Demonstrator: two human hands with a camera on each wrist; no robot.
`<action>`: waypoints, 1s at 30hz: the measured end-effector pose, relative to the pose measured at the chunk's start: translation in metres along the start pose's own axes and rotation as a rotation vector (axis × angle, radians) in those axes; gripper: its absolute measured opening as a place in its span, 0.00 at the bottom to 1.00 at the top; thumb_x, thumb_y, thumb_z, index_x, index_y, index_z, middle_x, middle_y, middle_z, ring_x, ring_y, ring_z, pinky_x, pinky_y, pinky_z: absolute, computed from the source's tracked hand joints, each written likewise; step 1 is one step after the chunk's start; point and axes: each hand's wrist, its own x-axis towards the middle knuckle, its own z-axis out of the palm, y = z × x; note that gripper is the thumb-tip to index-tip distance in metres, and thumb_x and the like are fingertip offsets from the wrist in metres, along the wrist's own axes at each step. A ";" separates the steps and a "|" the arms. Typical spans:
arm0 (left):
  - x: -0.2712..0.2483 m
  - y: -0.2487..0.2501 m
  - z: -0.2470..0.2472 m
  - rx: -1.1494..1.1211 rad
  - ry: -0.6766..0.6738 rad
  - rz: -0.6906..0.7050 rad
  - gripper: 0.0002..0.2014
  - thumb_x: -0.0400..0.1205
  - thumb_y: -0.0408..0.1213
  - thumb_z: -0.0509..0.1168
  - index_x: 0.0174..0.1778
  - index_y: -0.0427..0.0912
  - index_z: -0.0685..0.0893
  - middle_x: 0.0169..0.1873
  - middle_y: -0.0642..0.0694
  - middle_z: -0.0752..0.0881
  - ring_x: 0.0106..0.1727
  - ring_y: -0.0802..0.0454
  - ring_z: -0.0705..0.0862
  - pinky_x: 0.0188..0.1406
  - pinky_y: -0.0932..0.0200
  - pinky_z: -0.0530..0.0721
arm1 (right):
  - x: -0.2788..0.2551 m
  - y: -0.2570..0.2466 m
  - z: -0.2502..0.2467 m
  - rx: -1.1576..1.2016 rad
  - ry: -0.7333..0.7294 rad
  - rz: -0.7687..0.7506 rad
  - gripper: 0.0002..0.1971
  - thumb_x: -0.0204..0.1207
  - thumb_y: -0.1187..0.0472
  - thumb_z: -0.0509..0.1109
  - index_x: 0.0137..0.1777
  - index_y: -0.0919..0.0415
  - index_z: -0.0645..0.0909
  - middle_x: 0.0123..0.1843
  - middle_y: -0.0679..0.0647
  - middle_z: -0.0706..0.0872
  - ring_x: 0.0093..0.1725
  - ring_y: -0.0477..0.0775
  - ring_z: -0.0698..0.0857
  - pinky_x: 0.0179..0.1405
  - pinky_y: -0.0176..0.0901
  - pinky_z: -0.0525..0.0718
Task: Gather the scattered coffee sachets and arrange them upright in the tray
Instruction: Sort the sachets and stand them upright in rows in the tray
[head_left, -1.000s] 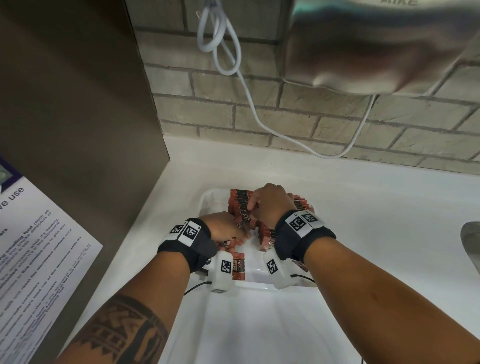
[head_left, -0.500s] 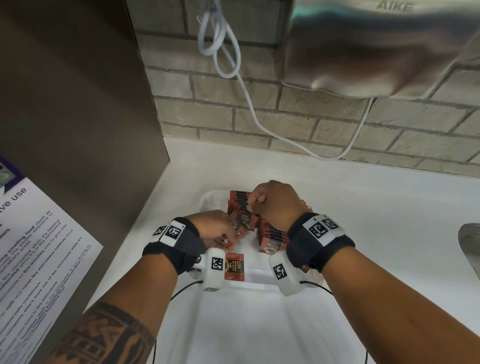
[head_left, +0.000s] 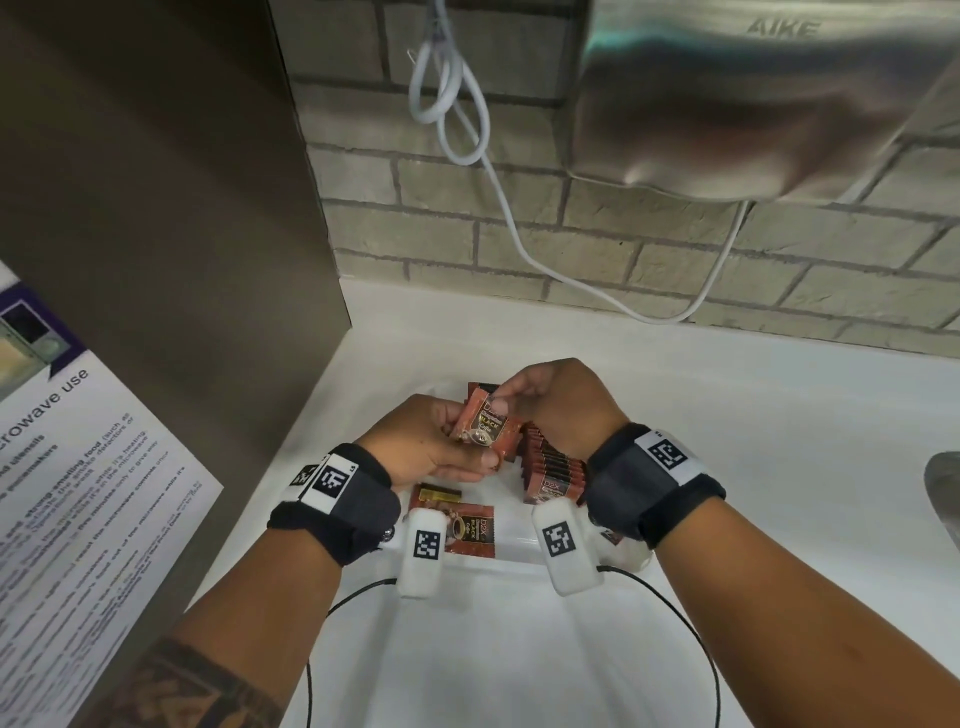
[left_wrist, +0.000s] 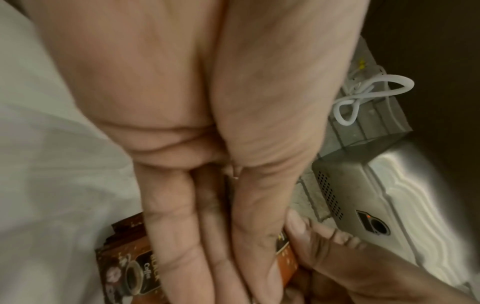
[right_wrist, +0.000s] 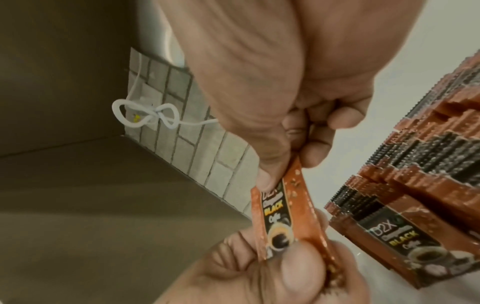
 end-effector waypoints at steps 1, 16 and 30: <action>-0.001 0.001 0.000 0.011 0.020 0.017 0.18 0.73 0.24 0.79 0.59 0.31 0.87 0.51 0.37 0.93 0.54 0.40 0.92 0.57 0.45 0.90 | -0.001 -0.002 0.000 0.008 0.017 -0.007 0.05 0.72 0.57 0.83 0.38 0.48 0.90 0.38 0.46 0.93 0.39 0.43 0.89 0.43 0.35 0.84; 0.016 0.000 0.013 0.981 -0.113 -0.241 0.17 0.85 0.43 0.65 0.69 0.46 0.86 0.70 0.46 0.84 0.66 0.46 0.83 0.70 0.51 0.80 | 0.019 -0.001 0.022 -0.632 0.004 0.069 0.10 0.73 0.59 0.66 0.43 0.51 0.91 0.46 0.47 0.90 0.54 0.53 0.84 0.62 0.54 0.81; 0.058 -0.017 0.015 0.866 -0.121 -0.259 0.18 0.84 0.39 0.69 0.70 0.44 0.85 0.65 0.44 0.87 0.66 0.47 0.85 0.66 0.54 0.83 | 0.042 0.019 0.033 -0.824 -0.071 0.116 0.12 0.78 0.55 0.63 0.49 0.52 0.89 0.51 0.48 0.86 0.57 0.55 0.80 0.57 0.51 0.77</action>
